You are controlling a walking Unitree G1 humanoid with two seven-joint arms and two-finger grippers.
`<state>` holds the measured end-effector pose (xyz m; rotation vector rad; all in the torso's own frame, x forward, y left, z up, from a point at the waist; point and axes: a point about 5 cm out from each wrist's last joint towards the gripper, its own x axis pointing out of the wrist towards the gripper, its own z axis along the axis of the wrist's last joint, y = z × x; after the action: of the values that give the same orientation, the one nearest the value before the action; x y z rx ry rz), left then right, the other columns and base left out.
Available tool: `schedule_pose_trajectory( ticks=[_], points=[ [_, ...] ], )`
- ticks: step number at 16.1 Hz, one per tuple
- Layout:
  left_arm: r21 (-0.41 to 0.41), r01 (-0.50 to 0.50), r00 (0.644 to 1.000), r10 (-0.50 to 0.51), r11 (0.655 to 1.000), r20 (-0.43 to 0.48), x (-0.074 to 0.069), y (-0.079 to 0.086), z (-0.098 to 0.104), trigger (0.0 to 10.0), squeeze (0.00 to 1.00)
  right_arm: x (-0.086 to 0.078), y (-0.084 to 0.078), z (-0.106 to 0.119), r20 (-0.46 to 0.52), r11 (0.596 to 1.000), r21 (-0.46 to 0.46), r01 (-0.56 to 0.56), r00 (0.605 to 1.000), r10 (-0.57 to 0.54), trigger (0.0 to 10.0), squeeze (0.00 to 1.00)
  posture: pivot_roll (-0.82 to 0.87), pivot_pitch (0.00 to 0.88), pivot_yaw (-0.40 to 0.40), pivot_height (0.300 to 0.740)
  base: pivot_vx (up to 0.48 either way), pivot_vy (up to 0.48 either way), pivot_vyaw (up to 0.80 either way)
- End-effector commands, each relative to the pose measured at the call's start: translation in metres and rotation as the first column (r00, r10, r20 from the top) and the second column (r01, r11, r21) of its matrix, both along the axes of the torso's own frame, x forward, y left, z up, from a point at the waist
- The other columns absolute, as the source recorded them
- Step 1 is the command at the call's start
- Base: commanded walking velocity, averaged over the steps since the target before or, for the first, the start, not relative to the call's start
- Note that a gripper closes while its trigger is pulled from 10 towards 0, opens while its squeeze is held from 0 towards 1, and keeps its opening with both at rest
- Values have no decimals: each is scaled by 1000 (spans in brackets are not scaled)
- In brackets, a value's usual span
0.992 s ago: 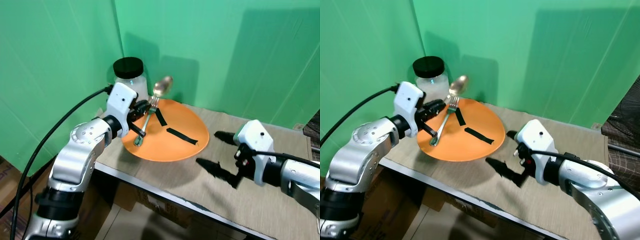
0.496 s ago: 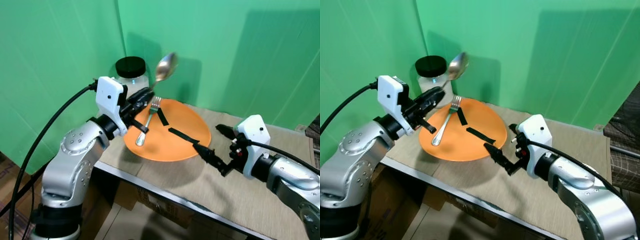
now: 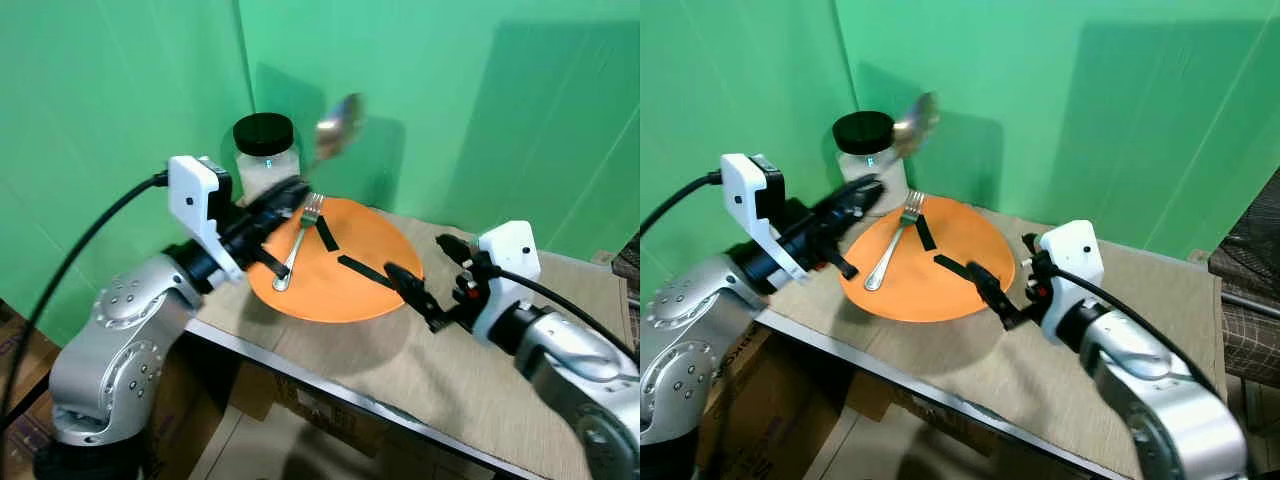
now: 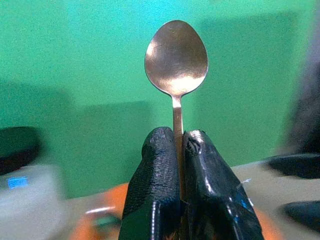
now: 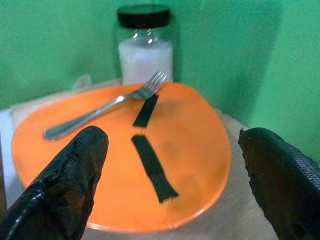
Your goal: Setting the table
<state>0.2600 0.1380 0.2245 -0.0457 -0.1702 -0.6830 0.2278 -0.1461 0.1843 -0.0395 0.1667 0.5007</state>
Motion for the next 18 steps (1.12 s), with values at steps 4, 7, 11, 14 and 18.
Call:
schedule_pose_trajectory(
  ticks=[4, 7, 11, 14, 18],
  points=[
    [39, -281, 957, 278, 959, 84, 3, 10, 5, 10000, 0, 7, 5, 14, 81, 995, 40, 94, 992, -97, 10000, 0, -118, 0, 28, 740, 0, 0, -600],
    [52, -391, 920, 388, 919, 64, 0, 19, -1, 10000, 0, 10, 10, 18, 99, 992, 56, 117, 988, -122, 10000, 0, -131, 0, 33, 740, 0, 0, -800],
    [36, -520, 854, 519, 853, 26, -4, 27, -12, 10000, 0, 14, 17, 22, 104, 995, 57, 86, 990, -92, 10000, 0, -110, 0, -6, 740, 0, 0, -800],
    [66, -585, 809, 587, 808, -20, -4, 35, -22, 10000, 0, 27, 16, 21, 106, 995, 66, 71, 991, -78, 10000, 0, -60, 0, 9, 740, 0, 0, -800],
    [73, -619, 782, 622, 782, -38, -9, 43, -24, 10000, 0, 36, 13, 20, 105, 995, 60, 78, 991, -84, 10000, 0, -13, 0, 13, 740, 0, 0, 0]
  ],
)
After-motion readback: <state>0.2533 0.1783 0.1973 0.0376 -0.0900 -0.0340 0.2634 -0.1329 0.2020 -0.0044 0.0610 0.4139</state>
